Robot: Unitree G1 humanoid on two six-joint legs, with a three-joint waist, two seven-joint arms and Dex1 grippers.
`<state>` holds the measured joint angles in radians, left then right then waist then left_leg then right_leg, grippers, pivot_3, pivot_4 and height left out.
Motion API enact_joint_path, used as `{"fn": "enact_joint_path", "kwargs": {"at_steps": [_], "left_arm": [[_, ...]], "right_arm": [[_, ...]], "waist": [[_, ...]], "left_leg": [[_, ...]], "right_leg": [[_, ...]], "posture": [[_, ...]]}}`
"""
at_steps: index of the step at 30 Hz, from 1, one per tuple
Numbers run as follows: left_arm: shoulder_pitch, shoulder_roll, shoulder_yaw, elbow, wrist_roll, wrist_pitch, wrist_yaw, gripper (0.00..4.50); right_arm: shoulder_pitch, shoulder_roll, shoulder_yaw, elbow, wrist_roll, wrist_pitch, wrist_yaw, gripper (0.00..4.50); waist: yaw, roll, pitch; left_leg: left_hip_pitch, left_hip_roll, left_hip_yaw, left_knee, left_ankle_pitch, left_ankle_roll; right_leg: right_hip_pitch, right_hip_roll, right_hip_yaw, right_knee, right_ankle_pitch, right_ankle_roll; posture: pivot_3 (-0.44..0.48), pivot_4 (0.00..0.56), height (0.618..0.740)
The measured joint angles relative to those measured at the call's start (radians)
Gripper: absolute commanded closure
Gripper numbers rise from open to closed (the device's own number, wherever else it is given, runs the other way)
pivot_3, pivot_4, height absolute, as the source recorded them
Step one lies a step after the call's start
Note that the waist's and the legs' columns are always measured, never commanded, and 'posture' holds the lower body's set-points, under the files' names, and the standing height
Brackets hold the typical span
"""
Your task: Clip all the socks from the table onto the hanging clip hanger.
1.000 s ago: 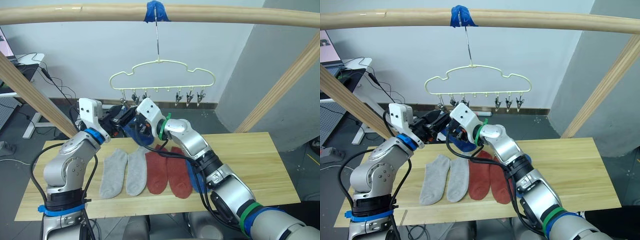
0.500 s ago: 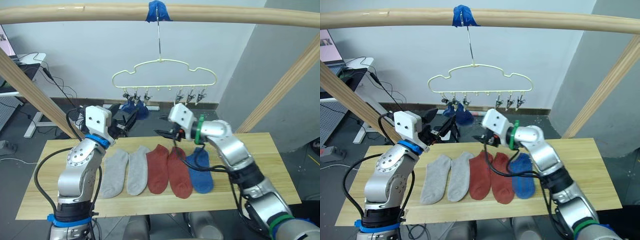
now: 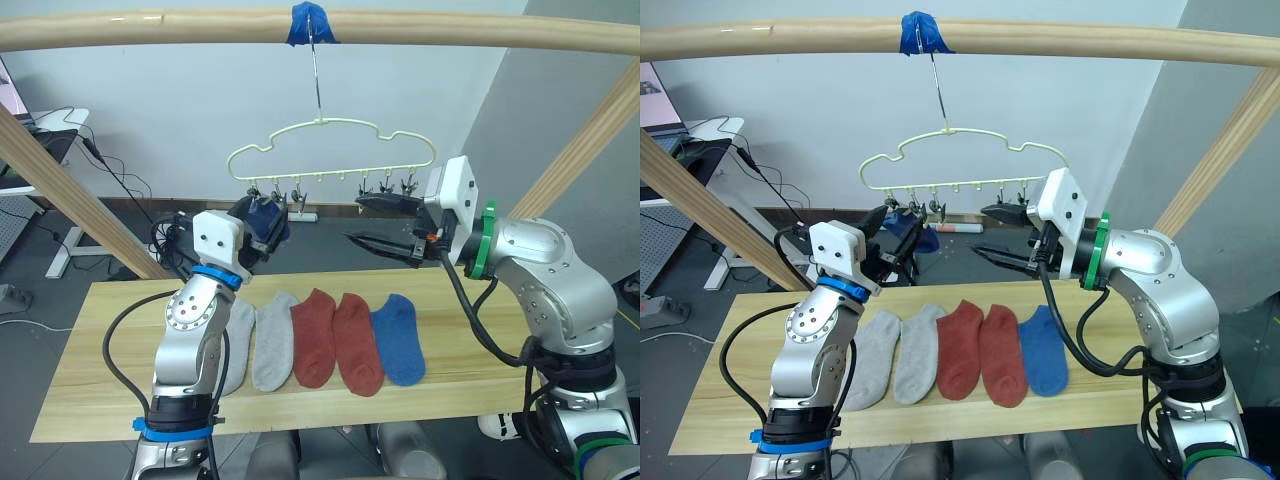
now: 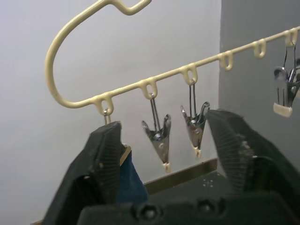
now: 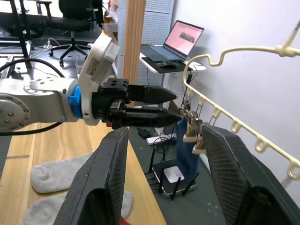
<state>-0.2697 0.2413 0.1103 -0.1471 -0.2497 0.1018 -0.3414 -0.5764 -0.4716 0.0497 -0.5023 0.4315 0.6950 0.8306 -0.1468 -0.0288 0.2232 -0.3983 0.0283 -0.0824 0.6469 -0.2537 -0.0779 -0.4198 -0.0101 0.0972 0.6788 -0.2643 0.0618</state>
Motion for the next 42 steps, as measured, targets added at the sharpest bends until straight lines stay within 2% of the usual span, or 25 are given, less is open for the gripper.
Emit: {"fn": "enact_joint_path", "kwargs": {"at_steps": [11,24,42], "left_arm": [[-0.067,-0.059,-0.005,0.116,0.039,-0.023,0.092,1.9],[-0.156,-0.084,-0.004,0.265,0.054,-0.09,0.114,1.9],[-0.163,-0.09,0.018,0.285,0.049,-0.113,0.134,1.9]], "right_arm": [[0.011,-0.051,-0.027,-0.023,0.051,0.032,-0.057,1.93],[0.018,-0.075,-0.028,-0.022,0.066,0.029,-0.075,1.93],[0.014,-0.082,-0.029,-0.02,0.098,0.035,-0.095,1.93]], "waist": [[-0.008,0.0,0.0],[-0.021,0.0,0.0],[-0.022,-0.001,0.0]], "left_leg": [[0.0,0.0,0.0,0.0,0.0,0.0],[0.0,0.0,0.0,0.0,0.0,0.0],[0.0,0.0,0.0,0.0,0.0,0.0]], "right_leg": [[0.0,0.0,0.0,0.0,0.0,0.0],[0.0,0.001,0.0,0.0,0.0,0.0],[0.0,0.001,0.0,0.0,0.0,0.0]], "posture": [[-0.231,0.203,0.73],[-0.242,0.209,0.73],[-0.238,0.211,0.73]]}}
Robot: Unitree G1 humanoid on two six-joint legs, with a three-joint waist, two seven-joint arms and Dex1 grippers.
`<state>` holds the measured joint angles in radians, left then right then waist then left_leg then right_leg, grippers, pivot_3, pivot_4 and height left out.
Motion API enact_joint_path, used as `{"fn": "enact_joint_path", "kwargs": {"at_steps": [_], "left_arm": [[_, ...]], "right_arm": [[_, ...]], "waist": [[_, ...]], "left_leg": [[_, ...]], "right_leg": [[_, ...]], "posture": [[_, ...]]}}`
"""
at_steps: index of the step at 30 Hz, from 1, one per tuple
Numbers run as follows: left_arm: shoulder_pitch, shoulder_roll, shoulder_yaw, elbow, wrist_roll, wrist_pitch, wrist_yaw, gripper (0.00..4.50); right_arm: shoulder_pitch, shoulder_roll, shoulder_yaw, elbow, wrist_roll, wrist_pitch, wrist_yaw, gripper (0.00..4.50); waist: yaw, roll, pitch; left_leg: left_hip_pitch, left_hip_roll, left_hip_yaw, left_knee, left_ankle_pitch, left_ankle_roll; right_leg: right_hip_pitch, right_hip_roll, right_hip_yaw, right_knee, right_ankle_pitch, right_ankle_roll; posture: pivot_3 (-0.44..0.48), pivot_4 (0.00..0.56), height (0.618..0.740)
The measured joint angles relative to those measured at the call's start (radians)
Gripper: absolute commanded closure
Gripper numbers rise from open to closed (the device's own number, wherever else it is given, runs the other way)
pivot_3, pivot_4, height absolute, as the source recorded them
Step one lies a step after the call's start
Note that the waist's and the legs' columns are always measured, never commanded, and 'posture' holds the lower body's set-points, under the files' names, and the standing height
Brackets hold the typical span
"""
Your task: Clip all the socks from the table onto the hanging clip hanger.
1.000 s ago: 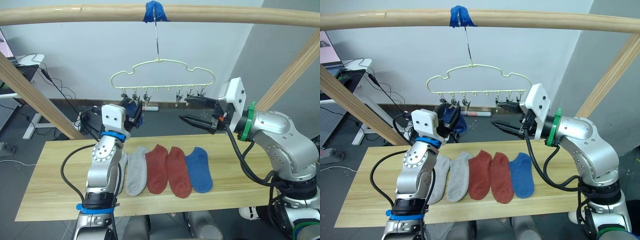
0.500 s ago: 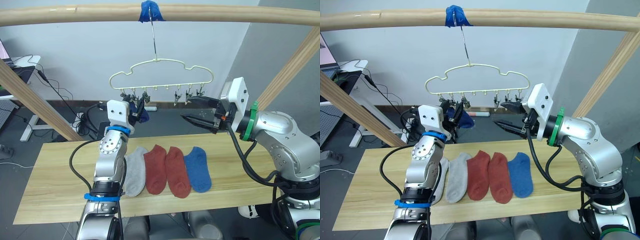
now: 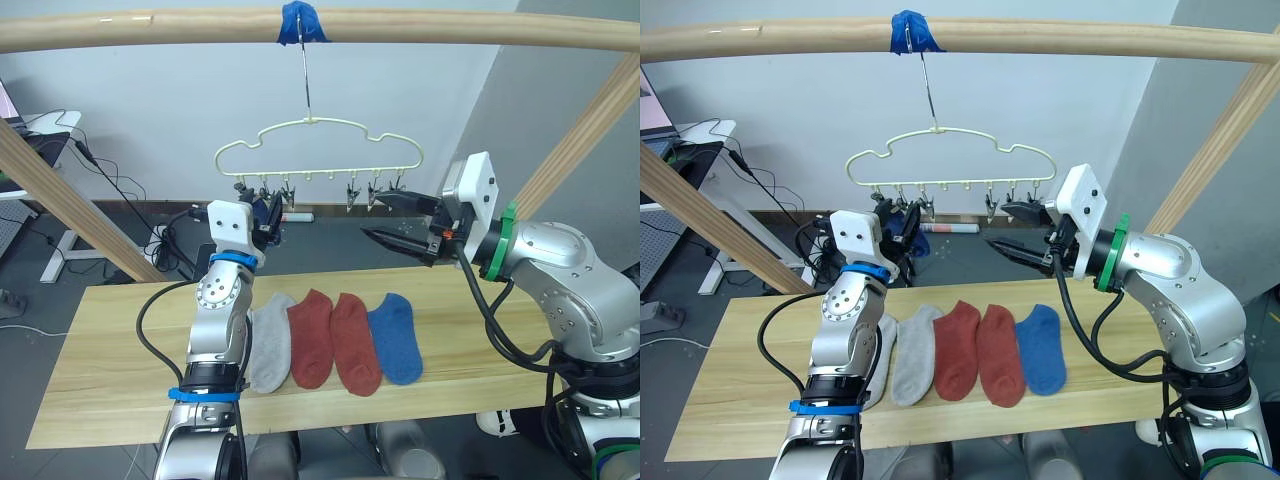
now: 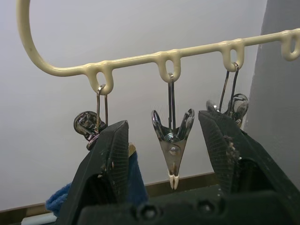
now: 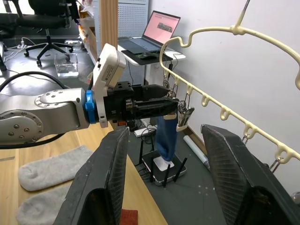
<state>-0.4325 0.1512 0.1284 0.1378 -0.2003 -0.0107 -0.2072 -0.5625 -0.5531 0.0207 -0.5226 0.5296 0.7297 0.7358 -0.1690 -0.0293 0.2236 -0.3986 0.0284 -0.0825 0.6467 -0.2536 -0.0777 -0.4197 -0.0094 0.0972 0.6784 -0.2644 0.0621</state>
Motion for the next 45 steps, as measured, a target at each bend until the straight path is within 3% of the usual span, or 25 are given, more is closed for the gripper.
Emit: {"fn": "enact_joint_path", "kwargs": {"at_steps": [2,4,10,12,19,26,36,45], "left_arm": [[-0.006,0.0,0.0,0.003,0.0,0.0,-0.001,1.9],[-0.012,0.0,0.0,0.011,0.0,0.0,-0.002,2.26],[-0.018,0.0,-0.002,0.028,0.0,0.0,-0.005,3.95],[-0.023,0.0,-0.002,0.03,0.0,0.0,-0.006,4.26],[-0.028,0.003,-0.004,0.029,0.003,-0.001,-0.012,4.27],[-0.016,0.023,-0.005,0.012,0.01,-0.002,-0.021,4.27],[0.006,0.045,-0.006,-0.027,0.01,0.01,-0.04,4.27],[0.008,0.056,-0.007,-0.029,0.009,0.033,-0.059,4.27]], "right_arm": [[0.0,-0.003,0.0,0.001,0.0,0.0,0.0,1.93],[0.0,-0.008,0.0,0.002,0.0,0.0,0.0,1.93],[0.0,-0.014,0.0,0.002,0.001,0.0,0.0,1.93],[0.001,-0.014,0.0,0.002,0.001,0.0,0.0,1.93],[0.074,-0.02,0.005,0.0,-0.005,-0.004,-0.005,1.93],[0.257,0.002,0.085,0.053,-0.16,0.003,-0.171,0.0],[0.354,0.194,0.209,0.415,-0.404,-0.115,-0.396,0.0],[0.328,0.308,0.209,0.65,-0.471,-0.2,-0.453,0.0]], "waist": [[0.0,0.0,0.0],[0.0,0.0,0.0],[0.0,0.0,0.0],[0.0,0.0,0.0],[0.001,0.0,0.0],[0.003,-0.001,0.0],[0.003,0.0,0.001],[0.003,0.0,0.001]], "left_leg": [[0.0,0.0,0.0,0.0,0.0,0.0],[0.0,0.0,0.0,0.0,0.0,0.0],[0.0,0.0,0.0,0.0,0.0,0.0],[0.0,0.0,0.0,0.0,0.0,0.0],[0.0,0.0,0.0,0.0,0.0,0.0],[0.0,0.0,0.0,-0.001,0.0,0.0],[0.001,0.001,0.001,0.0,0.0,0.0],[0.001,0.001,0.001,0.0,0.0,0.0]], "right_leg": [[0.0,0.0,0.0,0.0,0.0,0.0],[0.0,0.0,0.0,0.0,0.0,0.0],[0.0,0.0,0.0,0.0,0.0,0.0],[0.0,0.0,0.0,0.0,0.0,0.0],[0.0,0.0,0.0,-0.001,0.0,0.0],[0.0,0.001,0.0,-0.001,0.0,0.001],[0.0,0.001,0.001,0.0,-0.001,0.001],[0.0,0.001,0.001,0.0,0.0,0.0]], "posture": [[-0.238,0.212,0.73],[-0.239,0.212,0.73],[-0.24,0.213,0.73],[-0.24,0.213,0.73],[-0.233,0.21,0.73],[-0.225,0.213,0.73],[-0.195,0.214,0.73],[-0.183,0.213,0.73]]}}
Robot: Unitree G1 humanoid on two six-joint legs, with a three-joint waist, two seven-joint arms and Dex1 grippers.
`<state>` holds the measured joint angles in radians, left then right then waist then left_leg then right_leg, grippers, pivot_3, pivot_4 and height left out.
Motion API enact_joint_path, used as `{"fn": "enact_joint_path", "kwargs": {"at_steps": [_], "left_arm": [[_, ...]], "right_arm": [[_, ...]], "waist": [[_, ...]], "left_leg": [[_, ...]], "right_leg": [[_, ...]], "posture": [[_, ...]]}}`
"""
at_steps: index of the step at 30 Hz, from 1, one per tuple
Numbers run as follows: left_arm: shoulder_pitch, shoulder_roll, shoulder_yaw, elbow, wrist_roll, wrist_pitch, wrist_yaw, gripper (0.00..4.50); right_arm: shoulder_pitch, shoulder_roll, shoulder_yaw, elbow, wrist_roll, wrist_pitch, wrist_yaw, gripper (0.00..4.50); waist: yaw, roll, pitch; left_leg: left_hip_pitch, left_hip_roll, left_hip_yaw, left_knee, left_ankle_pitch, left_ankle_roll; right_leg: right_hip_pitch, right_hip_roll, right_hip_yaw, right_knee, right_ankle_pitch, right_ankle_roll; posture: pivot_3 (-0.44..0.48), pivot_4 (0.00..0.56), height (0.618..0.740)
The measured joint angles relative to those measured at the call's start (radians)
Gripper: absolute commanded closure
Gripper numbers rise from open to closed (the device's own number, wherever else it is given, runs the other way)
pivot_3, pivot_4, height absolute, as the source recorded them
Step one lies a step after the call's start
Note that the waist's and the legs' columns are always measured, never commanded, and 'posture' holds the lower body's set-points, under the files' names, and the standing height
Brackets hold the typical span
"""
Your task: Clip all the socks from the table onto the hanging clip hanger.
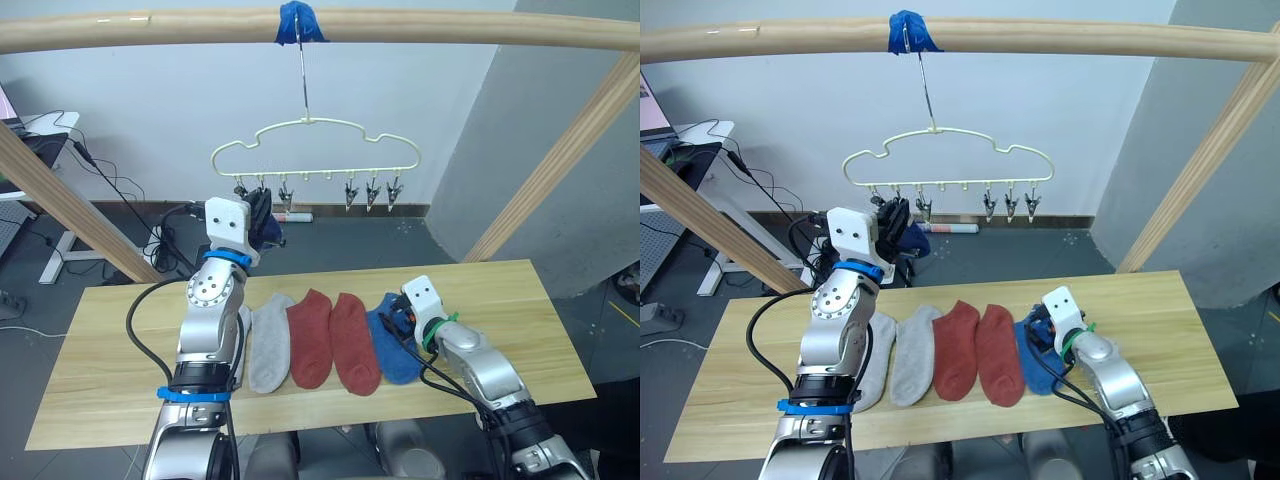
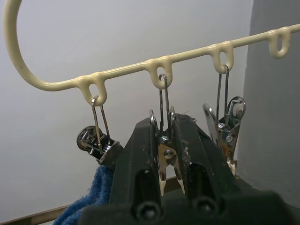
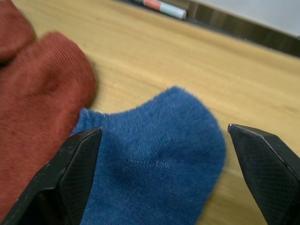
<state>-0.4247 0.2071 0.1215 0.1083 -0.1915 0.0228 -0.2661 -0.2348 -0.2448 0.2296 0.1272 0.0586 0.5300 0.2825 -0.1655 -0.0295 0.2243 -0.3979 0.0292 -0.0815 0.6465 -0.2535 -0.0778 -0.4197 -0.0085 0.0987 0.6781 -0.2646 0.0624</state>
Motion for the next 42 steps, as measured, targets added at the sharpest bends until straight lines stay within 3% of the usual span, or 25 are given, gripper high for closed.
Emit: {"fn": "enact_joint_path", "kwargs": {"at_steps": [4,11,15,19,24,34,42], "left_arm": [[0.001,0.008,0.0,-0.003,-0.007,0.024,-0.016,4.27],[0.01,0.034,0.002,-0.036,-0.054,0.087,-0.074,4.27],[0.011,0.059,0.005,-0.062,-0.107,0.148,-0.118,4.27],[0.011,0.093,0.023,-0.093,-0.169,0.225,-0.164,4.27],[0.006,0.115,0.034,-0.123,-0.224,0.296,-0.187,4.27],[-0.001,0.14,0.044,-0.186,-0.302,0.427,-0.19,4.27],[0.001,0.152,0.067,-0.222,-0.342,0.49,-0.194,4.27]], "right_arm": [[-0.031,0.024,-0.006,0.071,-0.008,-0.023,0.0,0.83],[-0.039,0.027,-0.012,0.094,-0.012,-0.048,0.011,3.36],[-0.039,-0.004,0.009,0.063,-0.036,-0.052,0.056,4.45],[-0.111,-0.056,0.068,-0.042,-0.066,-0.059,0.154,4.5],[-0.267,-0.011,0.13,-0.079,-0.079,-0.08,0.232,4.5],[-0.509,0.197,0.183,0.227,-0.101,-0.208,0.255,4.5],[-0.556,0.245,0.15,0.346,-0.115,-0.277,0.239,4.5]], "waist": [[0.0,0.0,0.0],[0.002,0.0,0.0],[0.002,0.0,0.0],[-0.005,0.0,0.0],[-0.004,0.0,0.0],[0.002,0.0,0.0],[0.002,0.0,0.0]], "left_leg": [[0.0,0.0,0.0,0.0,0.0,0.0],[0.0,0.0,0.0,0.0,0.0,0.0],[0.0,0.0,0.0,0.0,0.0,0.0],[0.001,0.001,0.0,0.0,0.0,0.0],[0.001,0.001,-0.001,0.0,0.0,0.0],[-0.001,0.0,-0.002,0.0,0.0,0.0],[0.0,0.0,-0.002,-0.001,0.0,0.0]], "right_leg": [[0.0,0.0,0.0,0.0,0.0,0.0],[0.0,0.0,0.0,0.0,0.0,0.0],[0.0,0.0,0.0,0.0,0.0,0.0],[0.0,0.001,0.0,0.001,0.0,0.001],[0.0,0.001,-0.001,0.001,0.0,0.0],[0.0,-0.001,-0.002,0.0,0.0,-0.001],[-0.001,-0.001,-0.002,0.001,0.0,-0.001]], "posture": [[-0.175,0.214,0.73],[-0.17,0.212,0.73],[-0.172,0.211,0.73],[-0.173,0.209,0.73],[-0.168,0.205,0.73],[-0.142,0.205,0.73],[-0.148,0.204,0.73]]}}
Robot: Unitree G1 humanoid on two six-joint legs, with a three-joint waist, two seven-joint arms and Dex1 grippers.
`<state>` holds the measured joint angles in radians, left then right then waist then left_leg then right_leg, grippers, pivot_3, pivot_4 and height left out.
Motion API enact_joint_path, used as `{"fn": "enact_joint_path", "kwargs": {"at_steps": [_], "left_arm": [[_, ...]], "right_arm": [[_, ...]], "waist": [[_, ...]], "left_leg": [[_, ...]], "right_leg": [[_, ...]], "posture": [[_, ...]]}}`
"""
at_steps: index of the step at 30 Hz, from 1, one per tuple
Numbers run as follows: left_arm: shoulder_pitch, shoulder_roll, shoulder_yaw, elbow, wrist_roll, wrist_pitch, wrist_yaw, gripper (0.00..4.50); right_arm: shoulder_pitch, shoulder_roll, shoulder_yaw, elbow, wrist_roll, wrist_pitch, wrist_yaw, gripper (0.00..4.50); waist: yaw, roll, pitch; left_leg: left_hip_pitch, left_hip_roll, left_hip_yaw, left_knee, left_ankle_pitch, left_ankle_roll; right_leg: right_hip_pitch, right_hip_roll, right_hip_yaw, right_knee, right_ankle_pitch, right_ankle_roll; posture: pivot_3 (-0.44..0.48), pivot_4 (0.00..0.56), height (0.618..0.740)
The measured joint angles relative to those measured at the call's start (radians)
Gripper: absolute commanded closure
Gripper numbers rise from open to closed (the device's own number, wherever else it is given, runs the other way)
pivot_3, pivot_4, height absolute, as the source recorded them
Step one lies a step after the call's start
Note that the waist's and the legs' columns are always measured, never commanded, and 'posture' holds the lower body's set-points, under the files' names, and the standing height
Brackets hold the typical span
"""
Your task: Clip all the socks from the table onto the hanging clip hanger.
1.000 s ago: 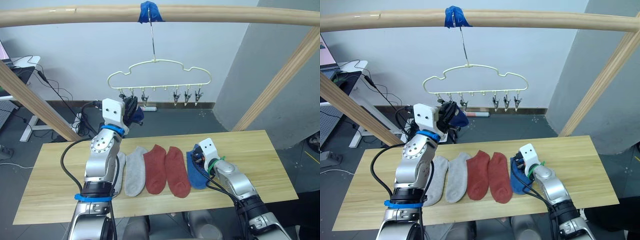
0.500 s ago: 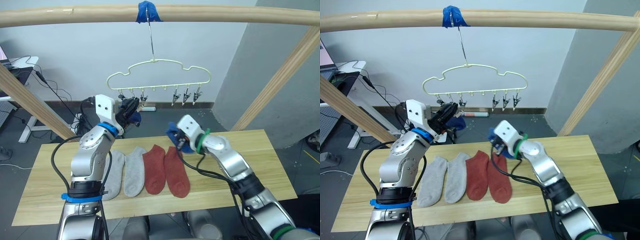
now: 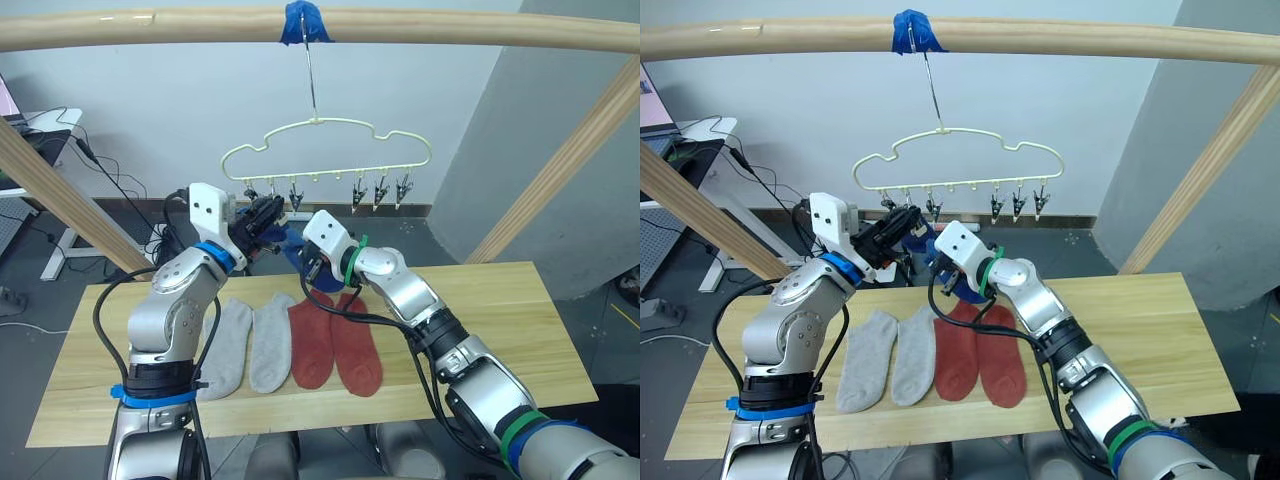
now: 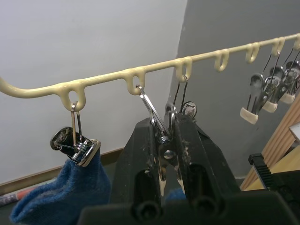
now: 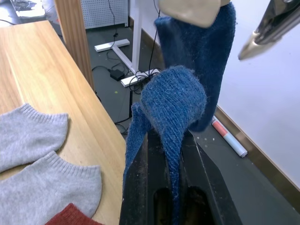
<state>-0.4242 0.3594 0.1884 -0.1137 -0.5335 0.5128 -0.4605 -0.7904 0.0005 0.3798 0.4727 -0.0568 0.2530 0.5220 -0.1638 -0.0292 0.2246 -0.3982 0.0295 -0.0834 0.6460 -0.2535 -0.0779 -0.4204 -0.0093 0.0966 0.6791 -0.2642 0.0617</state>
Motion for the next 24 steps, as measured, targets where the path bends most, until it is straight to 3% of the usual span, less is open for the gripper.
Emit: {"fn": "enact_joint_path", "kwargs": {"at_steps": [24], "left_arm": [[0.001,0.006,0.017,-0.003,-0.018,0.047,0.0,4.27]], "right_arm": [[-0.016,0.074,-0.066,0.014,0.01,-0.003,0.009,4.5]], "waist": [[-0.003,0.0,0.0]], "left_leg": [[0.0,0.0,0.0,0.0,0.0,0.0]], "right_leg": [[0.0,0.0,0.0,0.0,0.0,0.0]], "posture": [[-0.161,0.197,0.73]]}}
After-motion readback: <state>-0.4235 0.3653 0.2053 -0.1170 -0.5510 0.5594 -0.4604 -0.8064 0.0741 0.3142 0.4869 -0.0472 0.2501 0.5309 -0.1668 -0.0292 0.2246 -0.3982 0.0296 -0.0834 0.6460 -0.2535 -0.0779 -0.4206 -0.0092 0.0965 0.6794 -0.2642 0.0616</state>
